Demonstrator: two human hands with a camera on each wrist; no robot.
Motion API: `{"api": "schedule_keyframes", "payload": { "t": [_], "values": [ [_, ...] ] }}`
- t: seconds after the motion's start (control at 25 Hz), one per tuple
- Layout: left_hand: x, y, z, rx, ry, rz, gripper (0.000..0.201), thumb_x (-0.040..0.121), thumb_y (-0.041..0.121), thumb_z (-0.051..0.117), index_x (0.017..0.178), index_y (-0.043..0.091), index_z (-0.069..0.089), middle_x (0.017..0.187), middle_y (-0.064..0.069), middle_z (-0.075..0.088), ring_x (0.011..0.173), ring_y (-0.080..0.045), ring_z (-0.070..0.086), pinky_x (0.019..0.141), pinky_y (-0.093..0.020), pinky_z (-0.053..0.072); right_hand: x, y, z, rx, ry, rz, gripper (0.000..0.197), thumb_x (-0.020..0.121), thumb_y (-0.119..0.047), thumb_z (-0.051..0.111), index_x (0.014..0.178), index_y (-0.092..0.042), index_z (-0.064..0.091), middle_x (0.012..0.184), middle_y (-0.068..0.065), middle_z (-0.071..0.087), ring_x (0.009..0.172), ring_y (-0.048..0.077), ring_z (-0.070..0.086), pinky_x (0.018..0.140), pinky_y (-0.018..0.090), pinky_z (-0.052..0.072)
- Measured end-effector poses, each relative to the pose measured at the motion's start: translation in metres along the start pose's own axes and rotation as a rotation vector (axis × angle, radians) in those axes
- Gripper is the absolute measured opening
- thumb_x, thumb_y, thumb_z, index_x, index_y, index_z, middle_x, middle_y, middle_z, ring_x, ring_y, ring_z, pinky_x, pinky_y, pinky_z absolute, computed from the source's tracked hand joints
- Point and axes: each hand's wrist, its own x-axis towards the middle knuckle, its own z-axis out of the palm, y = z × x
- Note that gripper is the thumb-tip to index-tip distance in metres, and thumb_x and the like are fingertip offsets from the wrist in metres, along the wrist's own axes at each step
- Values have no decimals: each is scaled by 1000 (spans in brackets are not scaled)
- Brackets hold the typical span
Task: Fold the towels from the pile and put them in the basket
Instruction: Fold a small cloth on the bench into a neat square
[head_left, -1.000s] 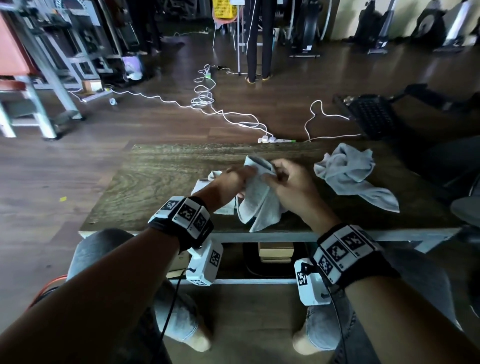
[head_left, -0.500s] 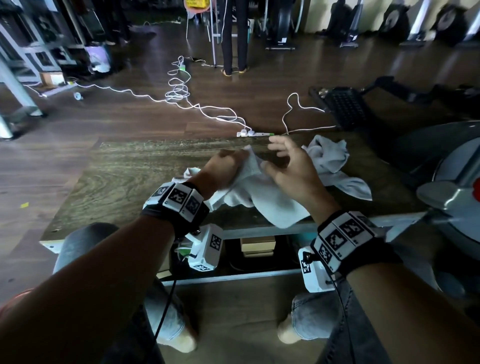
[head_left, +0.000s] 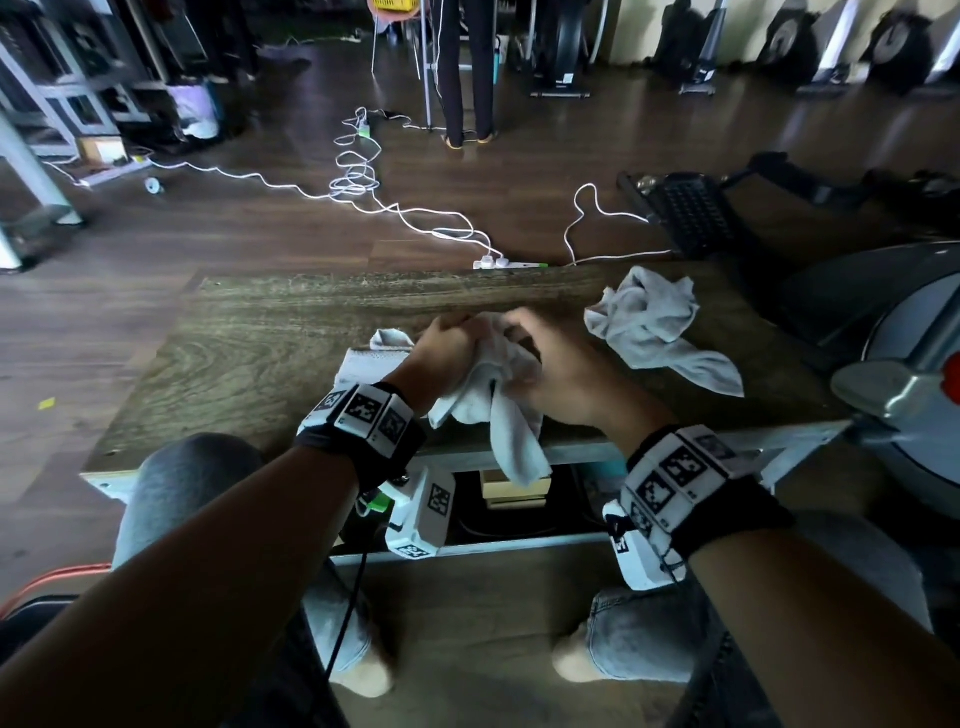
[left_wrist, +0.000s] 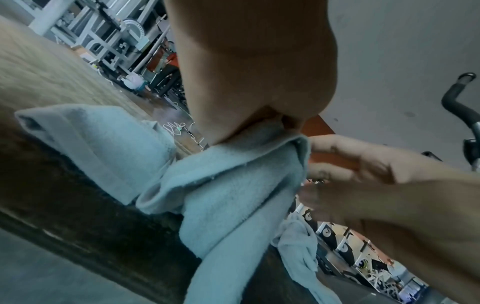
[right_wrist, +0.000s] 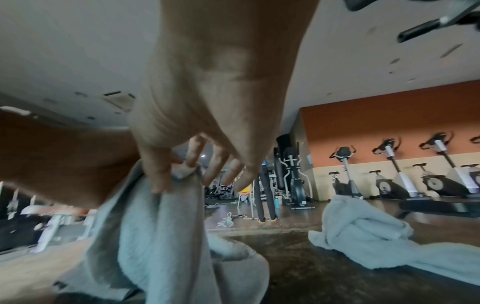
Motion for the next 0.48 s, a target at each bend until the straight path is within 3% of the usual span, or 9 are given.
{"api": "schedule_keyframes", "payload": {
  "t": [0.08, 0.12, 0.2, 0.28, 0.4, 0.48],
  "values": [
    [-7, 3, 6, -10, -30, 20, 22, 100, 5, 44, 90, -3, 62, 64, 2, 66, 61, -7, 62, 59, -14, 49, 1, -7, 7, -145, 139, -23, 29, 72, -23, 72, 97, -28, 58, 96, -8, 62, 89, 12, 60, 72, 38, 55],
    [-8, 3, 7, 5, -43, 28, 22, 101, 8, 44, 97, -3, 63, 68, 5, 67, 67, -6, 63, 67, -16, 50, 3, -9, 8, -226, 183, -30, 21, 73, -24, 71, 90, -28, 59, 92, -8, 60, 87, 14, 59, 69, 36, 53],
    [-7, 0, 3, 31, -89, -4, 28, 99, 21, 50, 114, 0, 63, 94, -2, 68, 92, -15, 63, 91, -32, 51, 4, -9, 6, -316, 194, -25, 9, 77, -24, 66, 82, -27, 59, 89, -5, 55, 86, 18, 56, 66, 34, 49],
    [-5, -6, -1, 15, -152, 40, 39, 88, 38, 62, 112, 7, 68, 109, -10, 70, 104, -25, 64, 101, -43, 48, 2, -4, 2, -305, 220, -8, 4, 81, -22, 62, 84, -25, 61, 91, -3, 53, 86, 19, 55, 67, 36, 50],
    [-2, -20, -4, 194, -114, 115, 55, 64, 59, 79, 103, 24, 63, 104, -9, 73, 102, -24, 68, 95, -48, 52, 2, 5, -2, -258, 293, -12, 6, 79, -20, 64, 81, -25, 61, 93, -3, 54, 83, 17, 55, 70, 37, 51],
    [2, -28, -10, 202, -88, 128, 64, 57, 50, 87, 100, 22, 49, 100, -8, 73, 94, -24, 70, 86, -46, 56, 2, 8, -3, -252, 304, 45, 2, 81, -23, 60, 80, -24, 58, 87, -7, 56, 80, 16, 57, 66, 38, 51]
  ]
}}
